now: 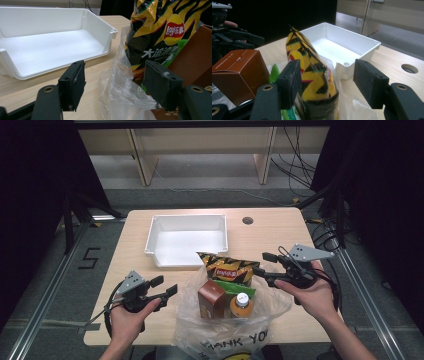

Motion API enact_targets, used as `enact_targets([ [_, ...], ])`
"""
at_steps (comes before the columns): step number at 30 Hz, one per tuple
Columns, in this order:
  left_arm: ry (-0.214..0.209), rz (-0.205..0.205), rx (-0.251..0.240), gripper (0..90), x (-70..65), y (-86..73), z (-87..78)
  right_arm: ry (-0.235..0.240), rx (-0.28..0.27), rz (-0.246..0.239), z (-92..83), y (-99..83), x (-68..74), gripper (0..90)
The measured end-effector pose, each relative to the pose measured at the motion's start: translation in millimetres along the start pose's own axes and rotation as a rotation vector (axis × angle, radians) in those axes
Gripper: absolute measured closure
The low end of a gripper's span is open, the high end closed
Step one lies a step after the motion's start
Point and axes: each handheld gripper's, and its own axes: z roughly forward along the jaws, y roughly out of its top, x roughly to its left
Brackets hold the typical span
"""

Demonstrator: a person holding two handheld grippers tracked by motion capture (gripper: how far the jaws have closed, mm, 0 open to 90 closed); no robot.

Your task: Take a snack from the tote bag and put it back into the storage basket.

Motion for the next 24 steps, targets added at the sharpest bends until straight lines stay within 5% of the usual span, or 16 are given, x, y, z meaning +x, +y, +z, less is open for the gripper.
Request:
enact_targets([
  [3,-0.003,0.000,0.005,33.2,-1.1,-0.7,0.9,0.011,-0.003,0.033,4.7,1.6,3.6,39.7],
  [4,-0.010,-0.001,0.001,33.2,-1.0,-1.2,1.3,0.019,0.000,0.000,5.8,2.7,1.5,39.8],
  [14,-0.004,-0.004,-0.002,32.8,0.5,-1.1,-2.3,0.037,0.047,-0.017,24.1,3.8,7.0,42.9],
  [24,-0.014,0.001,0.001,32.5,-0.9,-2.1,-0.7,0.068,0.079,-0.040,41.8,-3.5,2.7,59.2],
])
